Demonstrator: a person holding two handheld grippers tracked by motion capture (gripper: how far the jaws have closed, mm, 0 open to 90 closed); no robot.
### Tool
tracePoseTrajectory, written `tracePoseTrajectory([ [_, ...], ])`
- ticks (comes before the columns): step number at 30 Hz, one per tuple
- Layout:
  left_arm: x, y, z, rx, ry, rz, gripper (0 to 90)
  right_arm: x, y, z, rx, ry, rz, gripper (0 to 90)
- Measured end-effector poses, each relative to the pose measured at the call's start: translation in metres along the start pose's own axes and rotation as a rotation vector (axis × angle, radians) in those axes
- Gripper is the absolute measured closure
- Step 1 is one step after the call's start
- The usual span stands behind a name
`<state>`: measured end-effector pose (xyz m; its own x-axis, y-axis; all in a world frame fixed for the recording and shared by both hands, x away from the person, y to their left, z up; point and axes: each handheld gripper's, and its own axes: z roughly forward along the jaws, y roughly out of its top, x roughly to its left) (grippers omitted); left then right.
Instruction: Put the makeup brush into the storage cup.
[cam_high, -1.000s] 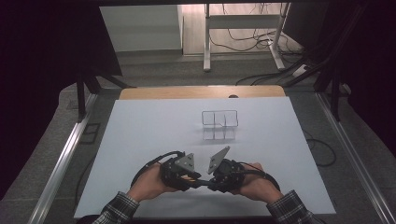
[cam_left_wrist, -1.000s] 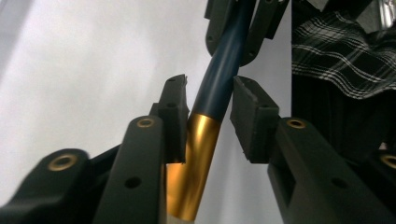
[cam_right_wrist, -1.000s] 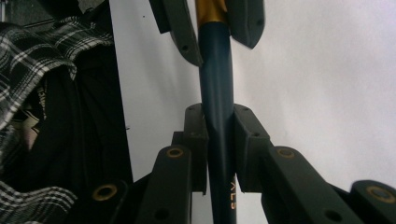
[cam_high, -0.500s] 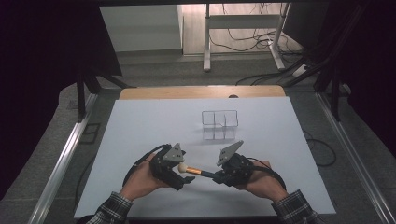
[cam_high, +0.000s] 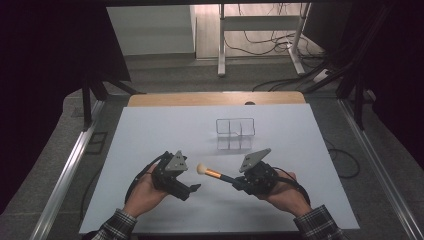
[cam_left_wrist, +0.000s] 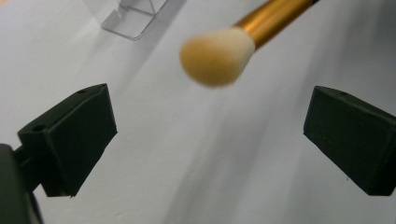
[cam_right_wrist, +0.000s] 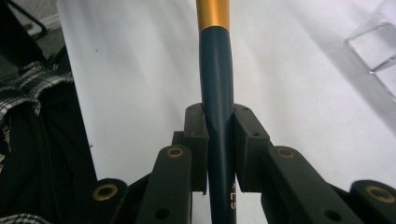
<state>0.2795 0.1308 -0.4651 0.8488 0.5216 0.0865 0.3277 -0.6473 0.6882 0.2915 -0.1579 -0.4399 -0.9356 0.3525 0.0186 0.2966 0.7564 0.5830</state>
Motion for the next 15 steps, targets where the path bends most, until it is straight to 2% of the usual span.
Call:
tracePoseTrajectory([
  [2,0.001,-0.002,0.0,0.001,0.022,0.007,2.8,-0.001,-0.001,-0.001,-0.004,-0.004,0.009,77.2],
  [4,0.002,-0.005,0.0,-0.018,0.016,0.019,2.7,-0.003,-0.002,-0.003,-0.015,-0.02,0.019,77.2],
  [7,0.003,-0.008,0.0,-0.01,0.029,-0.002,2.6,-0.005,-0.004,-0.006,-0.03,-0.042,0.032,77.2],
  [9,0.002,-0.011,-0.001,-0.034,0.02,-0.052,1.3,-0.007,-0.005,-0.009,-0.044,-0.061,0.044,77.1],
  [10,0.002,-0.011,-0.001,-0.034,0.02,-0.052,0.0,-0.007,-0.005,-0.009,-0.044,-0.061,0.044,77.1],
  [11,0.0,-0.012,-0.001,-0.035,0.032,-0.078,0.0,-0.006,-0.006,-0.011,-0.06,-0.075,0.054,77.1],
  [12,0.0,-0.012,-0.001,-0.035,0.032,-0.078,0.0,-0.006,-0.006,-0.011,-0.06,-0.075,0.054,77.1],
  [15,-0.003,-0.013,-0.001,-0.047,0.01,-0.117,0.0,-0.006,-0.007,-0.014,-0.086,-0.094,0.063,77.1],
])
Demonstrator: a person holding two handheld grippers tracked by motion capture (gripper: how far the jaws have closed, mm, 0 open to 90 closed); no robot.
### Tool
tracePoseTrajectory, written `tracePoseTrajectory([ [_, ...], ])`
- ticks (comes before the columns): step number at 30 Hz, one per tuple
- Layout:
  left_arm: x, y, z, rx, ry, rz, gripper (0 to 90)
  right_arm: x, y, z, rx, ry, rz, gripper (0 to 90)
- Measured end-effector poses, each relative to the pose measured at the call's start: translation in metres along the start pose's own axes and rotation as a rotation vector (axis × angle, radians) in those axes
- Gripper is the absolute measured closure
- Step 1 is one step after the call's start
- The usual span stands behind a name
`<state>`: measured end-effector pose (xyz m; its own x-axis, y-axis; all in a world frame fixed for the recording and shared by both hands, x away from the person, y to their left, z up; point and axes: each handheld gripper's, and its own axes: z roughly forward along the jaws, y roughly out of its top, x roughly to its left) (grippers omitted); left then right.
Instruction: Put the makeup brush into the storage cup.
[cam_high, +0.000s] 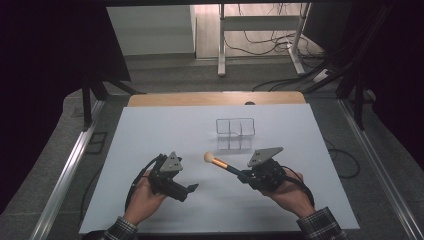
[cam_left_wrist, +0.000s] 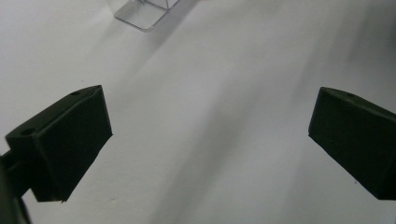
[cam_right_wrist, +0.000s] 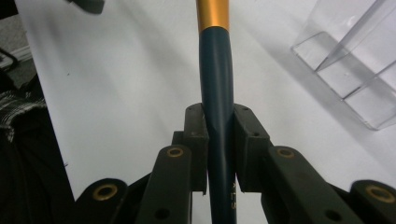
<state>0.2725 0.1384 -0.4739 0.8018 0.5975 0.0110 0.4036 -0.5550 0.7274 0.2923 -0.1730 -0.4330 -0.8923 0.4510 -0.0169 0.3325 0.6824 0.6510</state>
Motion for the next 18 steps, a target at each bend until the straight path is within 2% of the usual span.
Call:
tracePoseTrajectory([
  [5,-0.003,-0.001,0.002,-0.021,-0.009,-0.046,0.0,0.002,-0.001,-0.002,-0.029,-0.011,0.011,77.1],
  [10,-0.003,0.002,0.003,-0.028,-0.054,-0.088,0.0,0.007,0.0,-0.001,-0.05,-0.011,0.017,77.1],
  [12,-0.002,0.005,0.003,-0.013,-0.075,-0.113,0.4,0.01,0.0,0.001,-0.053,-0.015,0.013,77.1],
  [18,0.001,0.012,0.0,-0.046,-0.107,-0.208,1.1,0.015,-0.001,0.003,-0.078,-0.014,0.021,77.0],
])
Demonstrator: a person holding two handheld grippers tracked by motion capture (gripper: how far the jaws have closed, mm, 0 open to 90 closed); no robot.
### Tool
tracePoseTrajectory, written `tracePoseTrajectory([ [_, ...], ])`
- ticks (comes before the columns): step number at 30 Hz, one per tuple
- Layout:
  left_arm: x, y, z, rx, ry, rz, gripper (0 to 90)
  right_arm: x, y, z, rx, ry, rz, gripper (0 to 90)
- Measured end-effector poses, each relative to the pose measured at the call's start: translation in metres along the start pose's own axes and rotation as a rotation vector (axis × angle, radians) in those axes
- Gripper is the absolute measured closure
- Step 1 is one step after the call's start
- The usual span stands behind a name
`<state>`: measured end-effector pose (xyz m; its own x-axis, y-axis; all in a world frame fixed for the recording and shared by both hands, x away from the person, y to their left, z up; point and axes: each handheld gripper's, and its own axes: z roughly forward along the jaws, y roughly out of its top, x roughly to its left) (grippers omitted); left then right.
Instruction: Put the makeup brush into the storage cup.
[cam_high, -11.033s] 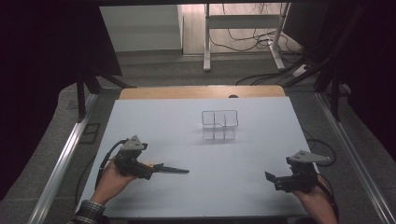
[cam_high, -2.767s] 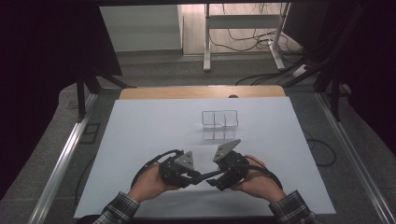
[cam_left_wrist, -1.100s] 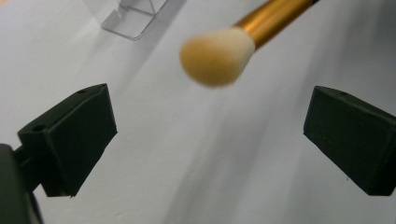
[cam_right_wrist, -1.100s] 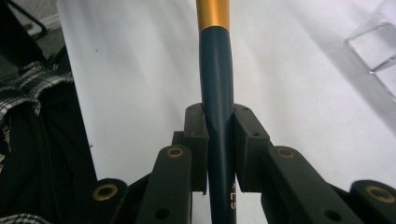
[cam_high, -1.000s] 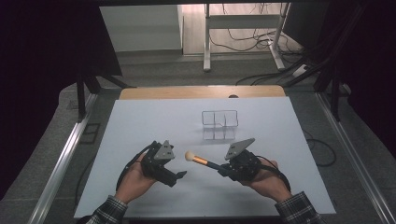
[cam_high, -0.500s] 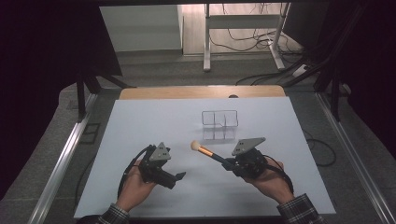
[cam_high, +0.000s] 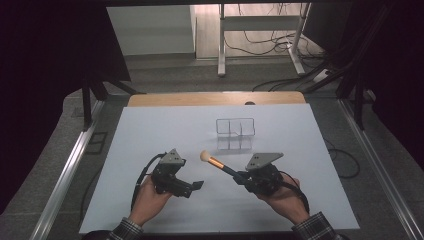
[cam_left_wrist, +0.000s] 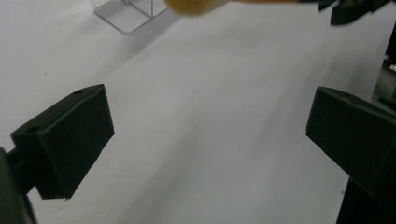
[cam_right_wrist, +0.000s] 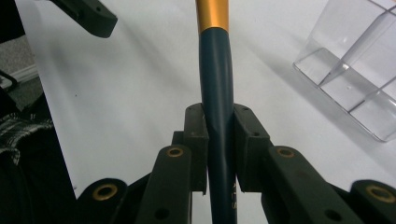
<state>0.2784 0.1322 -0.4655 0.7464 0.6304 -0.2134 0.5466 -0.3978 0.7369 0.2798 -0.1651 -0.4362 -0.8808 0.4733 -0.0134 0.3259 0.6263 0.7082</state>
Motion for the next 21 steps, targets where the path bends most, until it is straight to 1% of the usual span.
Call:
tracePoseTrajectory([
  [2,0.0,0.003,0.0,-0.01,-0.027,-0.028,0.4,0.002,0.0,0.0,-0.021,-0.008,0.009,77.0],
  [3,0.0,0.004,0.0,-0.011,-0.049,-0.036,0.4,0.002,0.0,0.0,-0.021,-0.008,0.009,77.0],
  [5,0.0,0.006,0.001,-0.023,-0.075,-0.052,0.0,0.004,0.0,0.0,-0.039,-0.012,0.012,77.0],
  [8,-0.001,0.009,0.004,-0.032,-0.12,-0.058,0.5,0.007,0.001,0.0,-0.063,-0.02,0.015,77.0],
  [10,-0.002,0.012,0.006,-0.044,-0.147,-0.071,0.9,0.009,0.001,0.001,-0.071,-0.018,0.014,76.9],
  [13,-0.003,0.015,0.009,-0.047,-0.165,-0.076,1.8,0.011,0.0,0.003,-0.081,-0.022,0.014,76.9],
  [15,-0.003,0.017,0.011,-0.046,-0.169,-0.08,2.2,0.013,0.0,0.004,-0.09,-0.025,0.011,76.9],
  [17,-0.004,0.018,0.013,-0.048,-0.188,-0.085,3.3,0.014,0.0,0.005,-0.096,-0.024,0.009,76.9],
  [21,-0.006,0.02,0.015,-0.04,-0.198,-0.08,5.5,0.018,0.0,0.008,-0.097,-0.024,0.001,76.9],
])
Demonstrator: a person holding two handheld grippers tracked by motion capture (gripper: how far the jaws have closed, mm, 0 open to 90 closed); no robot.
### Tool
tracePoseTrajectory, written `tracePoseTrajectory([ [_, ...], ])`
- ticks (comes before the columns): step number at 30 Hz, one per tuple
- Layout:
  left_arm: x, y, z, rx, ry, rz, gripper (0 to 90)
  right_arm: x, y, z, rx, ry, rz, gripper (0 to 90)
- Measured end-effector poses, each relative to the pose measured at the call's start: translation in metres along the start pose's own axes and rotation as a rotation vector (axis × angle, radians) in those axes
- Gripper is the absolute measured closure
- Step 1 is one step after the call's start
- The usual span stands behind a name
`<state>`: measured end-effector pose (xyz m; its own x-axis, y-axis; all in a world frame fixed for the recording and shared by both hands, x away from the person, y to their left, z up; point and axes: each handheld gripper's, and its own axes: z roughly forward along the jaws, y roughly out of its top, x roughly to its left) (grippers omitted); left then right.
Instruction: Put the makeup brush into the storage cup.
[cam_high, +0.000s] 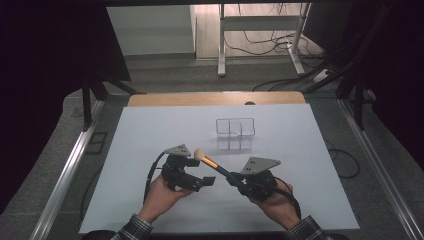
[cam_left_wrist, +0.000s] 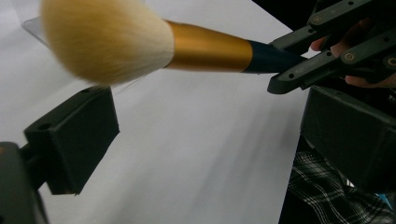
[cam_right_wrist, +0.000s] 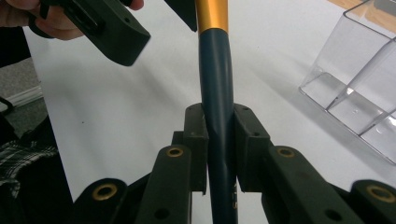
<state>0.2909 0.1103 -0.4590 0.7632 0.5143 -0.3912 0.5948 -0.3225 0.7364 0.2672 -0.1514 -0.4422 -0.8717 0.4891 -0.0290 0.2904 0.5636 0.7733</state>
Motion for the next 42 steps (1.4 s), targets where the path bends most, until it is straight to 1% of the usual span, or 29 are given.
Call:
tracePoseTrajectory([
  [5,0.0,0.001,-0.001,-0.006,-0.012,0.002,10.2,0.004,0.0,0.005,0.008,0.011,-0.006,76.8],
  [7,0.0,0.001,-0.001,-0.008,-0.015,0.002,10.7,0.004,0.0,0.006,0.011,0.014,-0.007,76.7],
  [8,0.0,0.001,-0.001,-0.005,-0.013,-0.002,14.7,0.005,-0.001,0.009,0.025,0.024,-0.01,76.6],
  [9,0.0,0.001,-0.001,-0.005,-0.013,-0.002,17.8,0.005,-0.001,0.009,0.025,0.024,-0.01,76.6],
  [10,0.0,0.001,-0.002,-0.007,-0.014,-0.006,17.8,0.005,-0.001,0.011,0.035,0.028,-0.008,76.6],
  [11,0.001,0.0,-0.002,-0.01,-0.017,-0.014,21.5,0.005,-0.002,0.012,0.046,0.035,-0.007,76.6],
  [12,0.002,-0.001,-0.004,-0.009,-0.023,-0.028,36.0,0.006,-0.002,0.015,0.066,0.049,-0.011,76.4],
  [13,0.002,-0.001,-0.004,-0.009,-0.023,-0.028,44.7,0.006,-0.002,0.015,0.066,0.049,-0.011,76.4],
  [14,0.006,-0.002,-0.006,-0.024,-0.083,-0.052,53.8,0.009,-0.002,0.02,0.092,0.058,-0.018,76.1],
  [15,0.009,-0.003,-0.007,-0.044,-0.136,-0.07,61.7,0.01,-0.002,0.021,0.108,0.055,-0.021,76.0],
  [16,0.01,-0.003,-0.008,-0.051,-0.187,-0.086,68.3,0.01,-0.003,0.024,0.133,0.056,-0.022,75.8],
  [17,0.01,-0.003,-0.008,-0.051,-0.187,-0.086,71.1,0.01,-0.003,0.024,0.133,0.056,-0.022,75.8],
  [18,0.009,-0.003,-0.008,-0.057,-0.182,-0.084,71.1,0.009,-0.004,0.027,0.144,0.067,-0.008,74.9],
  [19,0.006,-0.002,-0.008,-0.046,-0.142,-0.057,71.6,0.007,-0.004,0.028,0.157,0.076,0.015,70.8],
  [20,0.006,-0.002,-0.009,-0.043,-0.142,-0.051,71.6,0.006,-0.004,0.029,0.16,0.087,0.032,65.8],
  [21,0.008,-0.004,-0.01,-0.06,-0.154,-0.067,71.7,0.005,-0.003,0.026,0.149,0.087,0.036,57.6],
  [22,0.008,-0.004,-0.01,-0.06,-0.154,-0.067,71.7,0.005,-0.003,0.026,0.149,0.087,0.036,57.6],
  [24,0.008,-0.003,-0.012,-0.054,-0.143,-0.057,71.8,0.002,-0.002,0.023,0.133,0.083,0.048,48.4],
  [26,0.008,-0.003,-0.012,-0.057,-0.146,-0.057,71.7,-0.003,-0.001,0.019,0.098,0.08,0.073,39.1],
  [27,0.008,-0.003,-0.012,-0.055,-0.144,-0.053,71.7,-0.003,-0.001,0.019,0.098,0.08,0.073,39.1],
  [28,0.007,-0.003,-0.012,-0.052,-0.137,-0.05,71.8,-0.004,-0.001,0.018,0.088,0.087,0.081,37.3],
  [30,0.006,-0.002,-0.011,-0.049,-0.14,-0.046,71.8,-0.005,0.001,0.018,0.071,0.099,0.096,33.1],
  [31,0.005,-0.002,-0.011,-0.045,-0.137,-0.043,71.8,-0.003,0.003,0.02,0.069,0.106,0.091,30.6],
  [32,0.005,-0.002,-0.01,-0.043,-0.134,-0.04,71.8,-0.002,0.004,0.022,0.072,0.102,0.085,28.4],
  [35,0.004,-0.002,-0.009,-0.041,-0.132,-0.039,71.8,0.001,0.006,0.026,0.081,0.105,0.079,25.6],
  [36,0.004,-0.002,-0.009,-0.041,-0.132,-0.038,71.8,0.003,0.006,0.03,0.082,0.101,0.068,21.3],
  [37,0.003,-0.002,-0.009,-0.04,-0.134,-0.037,71.8,0.003,0.006,0.03,0.082,0.101,0.068,21.3],
  [38,0.003,-0.002,-0.009,-0.039,-0.131,-0.034,71.8,0.004,0.007,0.034,0.084,0.095,0.062,18.7],
  [42,0.001,-0.001,-0.007,-0.032,-0.133,-0.027,71.8,0.005,0.009,0.037,0.078,0.096,0.061,17.1],
])
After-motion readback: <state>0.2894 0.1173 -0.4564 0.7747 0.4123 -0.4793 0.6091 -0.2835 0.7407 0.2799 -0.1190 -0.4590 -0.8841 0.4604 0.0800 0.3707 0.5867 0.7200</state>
